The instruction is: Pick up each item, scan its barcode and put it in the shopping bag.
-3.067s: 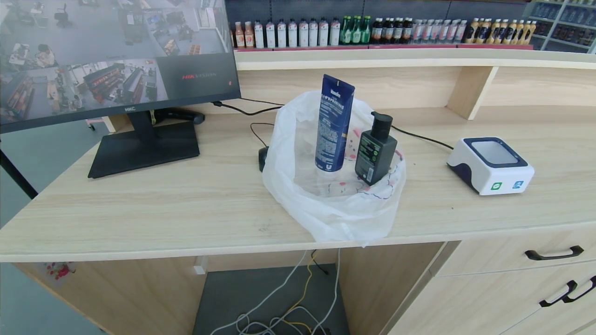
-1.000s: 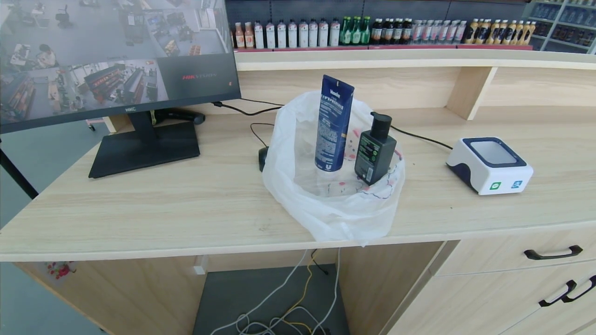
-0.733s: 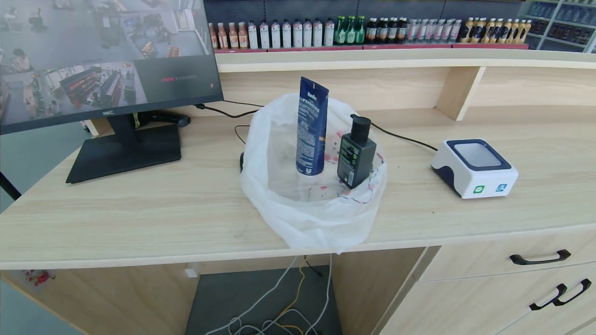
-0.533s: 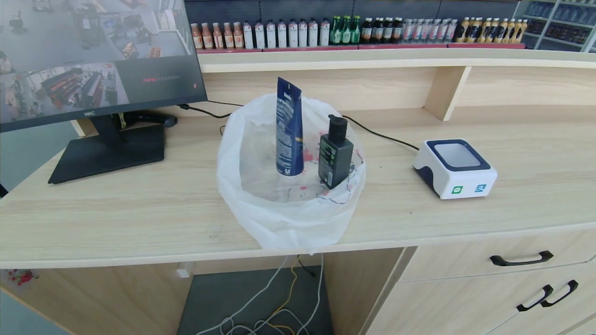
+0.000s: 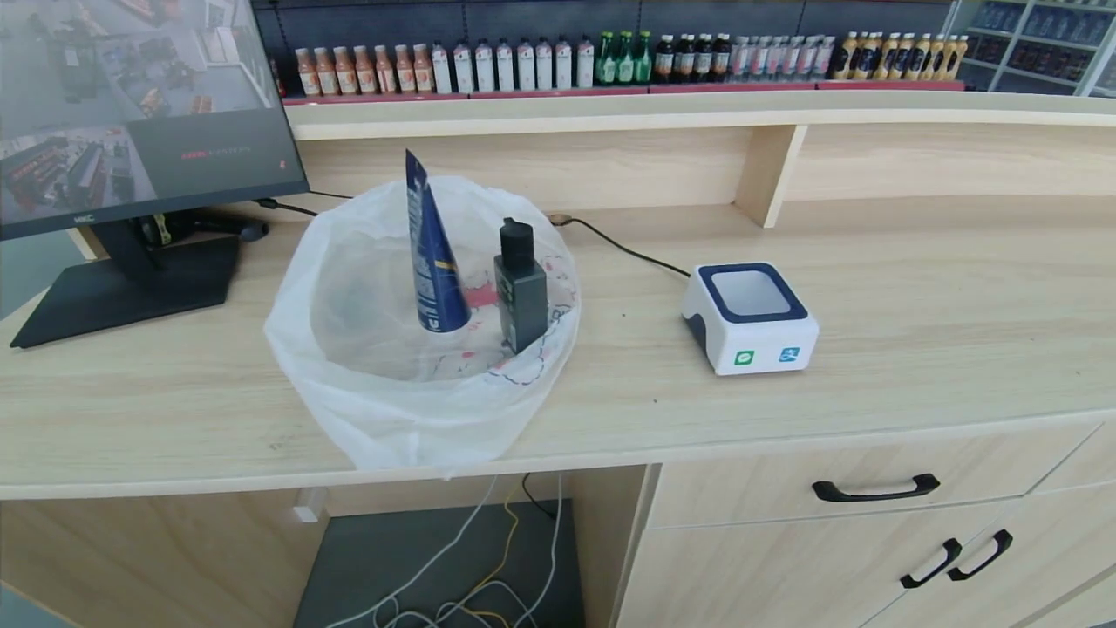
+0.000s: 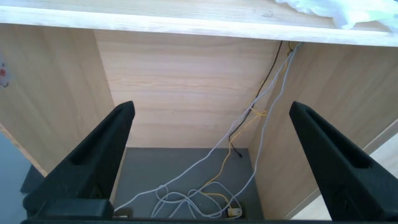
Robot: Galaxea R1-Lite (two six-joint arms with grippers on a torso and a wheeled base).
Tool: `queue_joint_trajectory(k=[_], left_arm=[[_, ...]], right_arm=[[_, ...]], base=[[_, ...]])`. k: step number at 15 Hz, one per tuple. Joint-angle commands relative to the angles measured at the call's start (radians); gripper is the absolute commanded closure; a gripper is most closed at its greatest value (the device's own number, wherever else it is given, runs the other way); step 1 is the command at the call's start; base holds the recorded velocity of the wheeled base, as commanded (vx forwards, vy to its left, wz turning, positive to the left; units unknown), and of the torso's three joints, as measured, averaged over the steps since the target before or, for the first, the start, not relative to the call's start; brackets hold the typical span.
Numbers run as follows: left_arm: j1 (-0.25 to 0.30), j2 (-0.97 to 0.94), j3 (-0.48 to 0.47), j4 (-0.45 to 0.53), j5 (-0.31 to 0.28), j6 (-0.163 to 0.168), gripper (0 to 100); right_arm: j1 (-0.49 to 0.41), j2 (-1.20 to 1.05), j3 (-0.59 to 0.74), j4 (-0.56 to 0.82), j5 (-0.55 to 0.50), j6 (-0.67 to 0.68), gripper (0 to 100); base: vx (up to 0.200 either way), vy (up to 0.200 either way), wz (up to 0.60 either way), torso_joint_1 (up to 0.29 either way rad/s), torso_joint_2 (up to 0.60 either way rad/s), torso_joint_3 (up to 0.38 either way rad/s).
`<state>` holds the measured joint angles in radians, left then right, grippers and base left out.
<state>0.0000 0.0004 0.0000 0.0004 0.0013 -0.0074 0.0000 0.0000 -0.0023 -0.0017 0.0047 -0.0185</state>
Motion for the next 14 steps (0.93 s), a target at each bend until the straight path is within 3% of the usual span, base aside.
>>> queue_joint_trajectory(k=[1, 13, 14], left_arm=[[0.000, 0.000, 0.000, 0.000, 0.000, 0.000, 0], [0.000, 0.000, 0.000, 0.000, 0.000, -0.005, 0], [0.000, 0.000, 0.000, 0.000, 0.000, -0.005, 0]], right_arm=[[0.000, 0.002, 0.001, 0.000, 0.000, -0.003, 0], [0.000, 0.002, 0.001, 0.000, 0.001, -0.011, 0], [0.000, 0.002, 0.001, 0.002, 0.001, -0.011, 0]], base=[[0.000, -0.200, 0.00, 0.002, 0.01, 0.002], [0.000, -0.200, 0.00, 0.003, 0.00, 0.002], [0.000, 0.000, 0.00, 0.000, 0.00, 0.000]])
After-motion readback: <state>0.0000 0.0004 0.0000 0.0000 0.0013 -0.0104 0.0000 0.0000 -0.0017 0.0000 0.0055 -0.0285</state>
